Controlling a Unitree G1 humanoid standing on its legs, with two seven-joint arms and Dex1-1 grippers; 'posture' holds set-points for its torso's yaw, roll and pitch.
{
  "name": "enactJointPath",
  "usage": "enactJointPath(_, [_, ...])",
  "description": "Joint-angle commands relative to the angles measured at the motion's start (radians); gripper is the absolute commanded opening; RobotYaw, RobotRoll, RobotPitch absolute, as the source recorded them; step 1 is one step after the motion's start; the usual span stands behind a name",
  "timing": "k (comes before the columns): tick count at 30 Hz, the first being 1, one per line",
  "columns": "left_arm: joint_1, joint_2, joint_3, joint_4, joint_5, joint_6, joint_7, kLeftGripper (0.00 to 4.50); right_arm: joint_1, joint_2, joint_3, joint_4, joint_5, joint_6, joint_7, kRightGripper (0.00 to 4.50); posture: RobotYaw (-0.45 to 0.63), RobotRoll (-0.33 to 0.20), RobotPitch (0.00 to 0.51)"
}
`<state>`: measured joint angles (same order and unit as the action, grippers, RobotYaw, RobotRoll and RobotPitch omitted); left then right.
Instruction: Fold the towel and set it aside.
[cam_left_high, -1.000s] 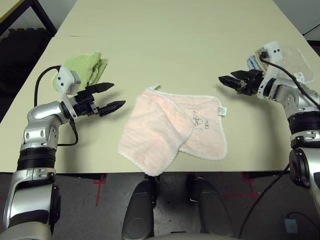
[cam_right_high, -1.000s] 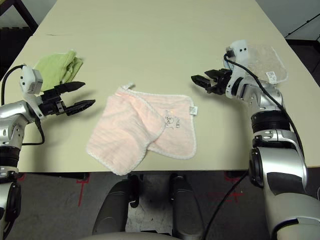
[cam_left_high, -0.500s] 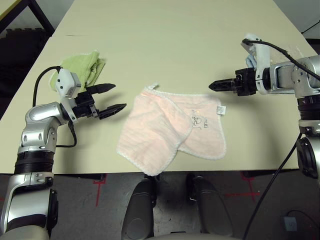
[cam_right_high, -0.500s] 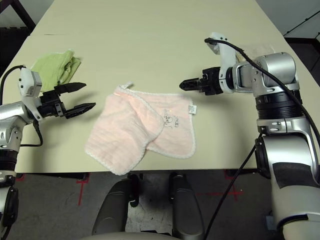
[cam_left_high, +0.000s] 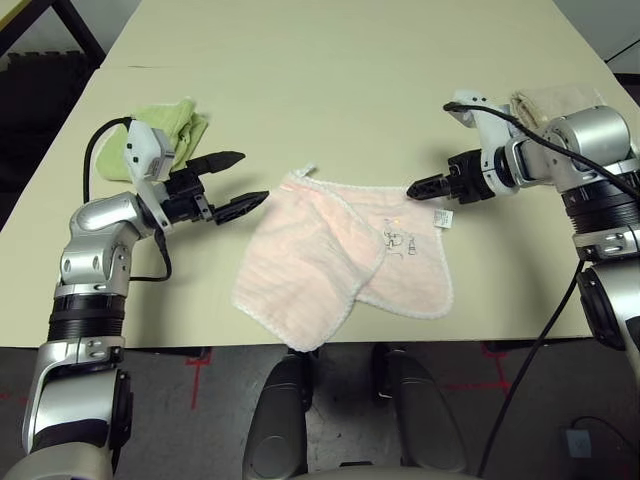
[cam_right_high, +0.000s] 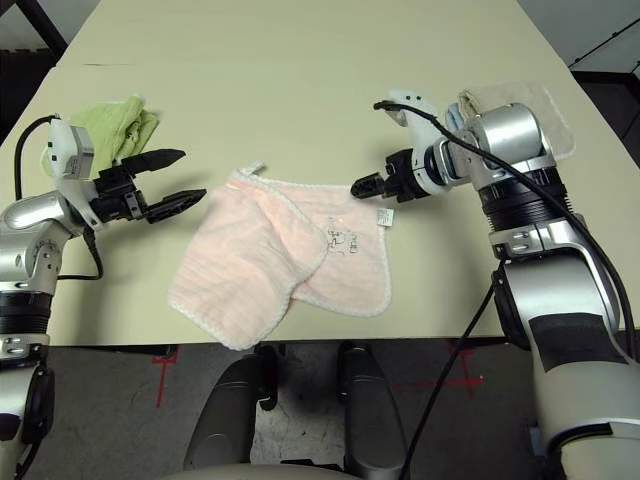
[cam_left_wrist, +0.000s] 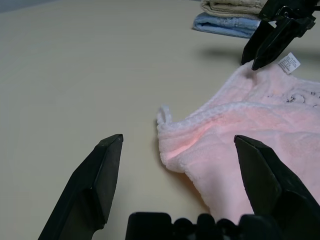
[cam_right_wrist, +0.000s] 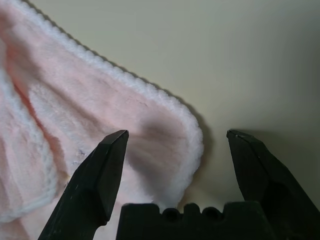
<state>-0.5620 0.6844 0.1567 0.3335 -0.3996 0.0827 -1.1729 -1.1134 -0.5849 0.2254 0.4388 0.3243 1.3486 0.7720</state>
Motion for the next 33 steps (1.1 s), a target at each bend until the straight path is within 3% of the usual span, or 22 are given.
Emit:
enactJointPath(1, [0.031,0.02,0.01,0.032,0.002,-0.023,-0.031,4.5,0.028,-0.01,0.022,0.014,-0.028,-0.029,-0.009,4.42,-0.06,0.0,0.266])
enactJointPath(3, [0.039,0.025,0.01,0.036,0.0,-0.03,-0.045,4.5,0.036,-0.009,0.036,0.003,-0.032,-0.032,-0.001,4.42,-0.06,0.0,0.266])
enactJointPath(6, [0.048,0.026,0.012,0.033,-0.014,-0.024,-0.063,4.5,0.042,-0.005,0.047,-0.004,-0.037,-0.036,0.007,3.84,-0.06,0.0,0.269])
enactJointPath(16, [0.07,0.05,0.0,0.007,-0.036,-0.026,-0.151,4.5,0.042,-0.005,0.069,-0.011,-0.036,-0.03,0.042,0.05,-0.06,0.0,0.271])
enactJointPath(25, [0.073,0.057,0.002,0.002,-0.037,-0.04,-0.2,4.5,0.019,0.023,-0.007,-0.02,-0.01,-0.089,0.06,0.05,-0.06,0.0,0.269])
enactJointPath(33, [0.073,0.064,0.005,-0.002,-0.031,-0.038,-0.193,4.5,0.161,0.076,-0.191,-0.077,-0.006,-0.669,0.066,0.05,-0.07,0.0,0.262])
